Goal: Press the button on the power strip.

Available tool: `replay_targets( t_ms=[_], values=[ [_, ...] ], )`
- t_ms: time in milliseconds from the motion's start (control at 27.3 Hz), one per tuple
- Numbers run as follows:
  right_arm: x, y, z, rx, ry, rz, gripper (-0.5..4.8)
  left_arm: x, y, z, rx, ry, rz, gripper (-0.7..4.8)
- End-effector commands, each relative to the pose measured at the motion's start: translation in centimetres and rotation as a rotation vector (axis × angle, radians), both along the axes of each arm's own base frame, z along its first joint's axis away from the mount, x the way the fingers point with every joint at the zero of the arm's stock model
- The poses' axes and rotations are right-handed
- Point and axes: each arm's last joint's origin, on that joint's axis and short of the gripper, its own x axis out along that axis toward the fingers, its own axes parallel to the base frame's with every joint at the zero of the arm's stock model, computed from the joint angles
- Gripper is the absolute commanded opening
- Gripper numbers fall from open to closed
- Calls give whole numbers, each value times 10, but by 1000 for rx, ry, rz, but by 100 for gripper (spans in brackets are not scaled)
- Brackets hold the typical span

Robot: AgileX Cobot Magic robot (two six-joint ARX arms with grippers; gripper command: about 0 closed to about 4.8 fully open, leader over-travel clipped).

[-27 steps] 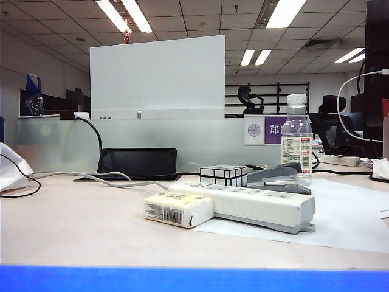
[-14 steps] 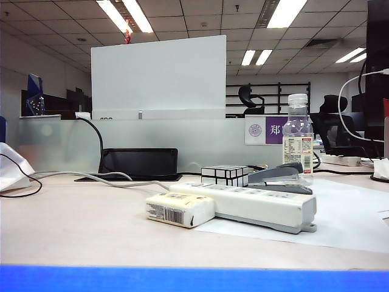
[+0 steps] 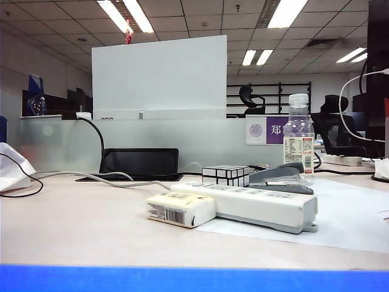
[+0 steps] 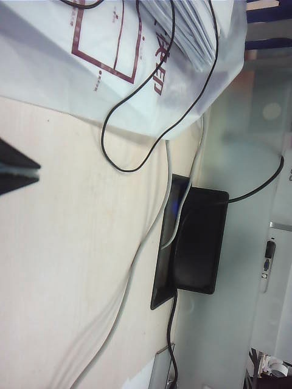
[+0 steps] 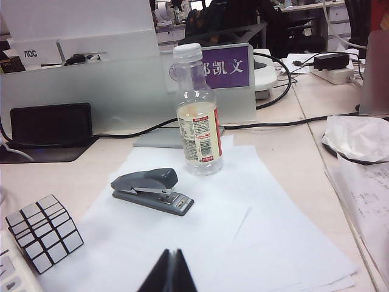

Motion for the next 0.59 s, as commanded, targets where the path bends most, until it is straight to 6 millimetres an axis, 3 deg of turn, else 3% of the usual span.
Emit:
replay_targets(
  t_ms=[37, 586],
  values=[
    [0, 0, 2, 0, -17, 4, 0, 0, 0, 1, 1, -7, -3, -5],
    [-1, 4, 2, 1, -17, 45, 0, 0, 0, 1, 1, -8, -3, -5]
  ],
)
